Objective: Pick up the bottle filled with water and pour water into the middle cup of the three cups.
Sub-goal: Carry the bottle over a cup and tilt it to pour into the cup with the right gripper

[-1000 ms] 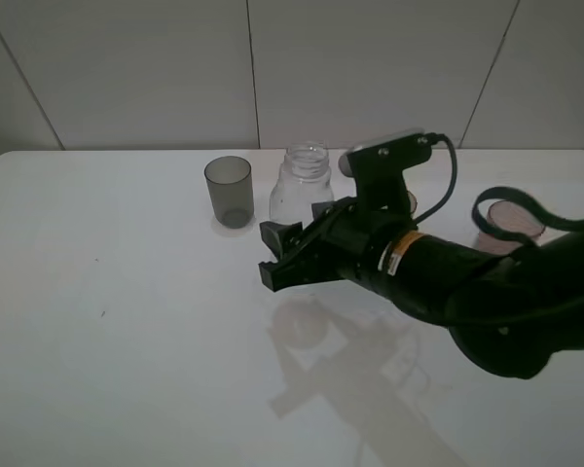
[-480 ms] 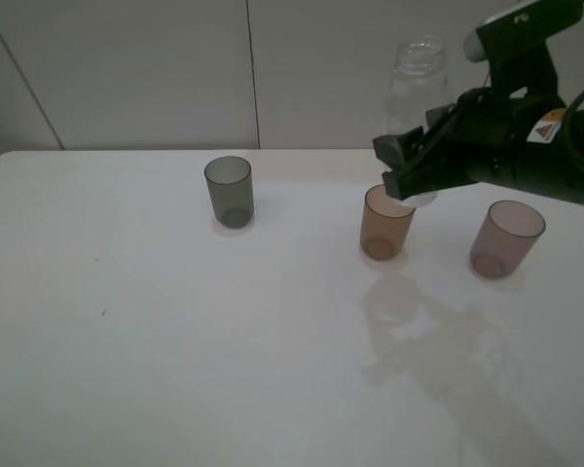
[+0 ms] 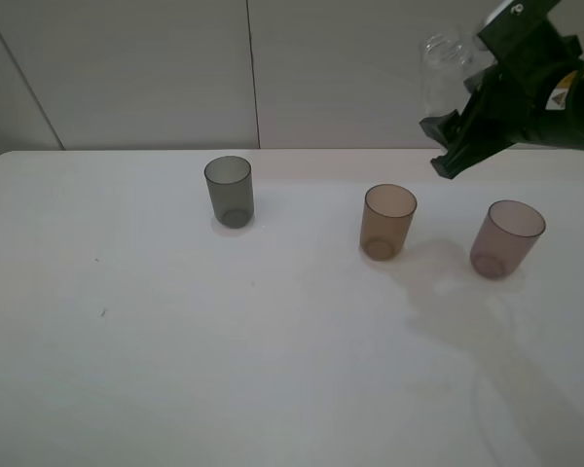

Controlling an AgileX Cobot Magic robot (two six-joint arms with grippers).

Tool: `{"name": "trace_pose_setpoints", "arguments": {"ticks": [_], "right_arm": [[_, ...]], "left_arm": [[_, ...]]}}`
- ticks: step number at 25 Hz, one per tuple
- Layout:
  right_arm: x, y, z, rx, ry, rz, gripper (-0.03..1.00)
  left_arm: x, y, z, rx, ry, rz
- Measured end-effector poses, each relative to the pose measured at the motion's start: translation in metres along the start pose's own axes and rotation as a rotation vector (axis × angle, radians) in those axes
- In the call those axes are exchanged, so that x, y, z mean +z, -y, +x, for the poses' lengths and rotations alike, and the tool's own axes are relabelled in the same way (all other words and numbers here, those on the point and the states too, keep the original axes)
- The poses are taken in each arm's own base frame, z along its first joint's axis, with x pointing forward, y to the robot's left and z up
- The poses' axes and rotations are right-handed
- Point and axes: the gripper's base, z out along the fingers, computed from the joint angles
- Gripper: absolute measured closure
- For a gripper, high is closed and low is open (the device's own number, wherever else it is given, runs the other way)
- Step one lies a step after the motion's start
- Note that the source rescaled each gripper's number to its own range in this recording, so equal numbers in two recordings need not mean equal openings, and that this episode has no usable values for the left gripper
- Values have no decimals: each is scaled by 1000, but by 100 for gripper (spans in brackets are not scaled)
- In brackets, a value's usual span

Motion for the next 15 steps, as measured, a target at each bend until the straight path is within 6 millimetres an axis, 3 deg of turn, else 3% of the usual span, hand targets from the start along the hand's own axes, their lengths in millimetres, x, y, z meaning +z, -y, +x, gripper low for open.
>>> {"name": "trace_pose_setpoints", "arguments": {"ticks": [8,15], "right_arm": [[34,3,12,-52,35,13,94],[43,4,19,-281,7,38,94]], "left_arm": [[0,0,0,0,0,0],[0,0,0,0,0,0]]}}
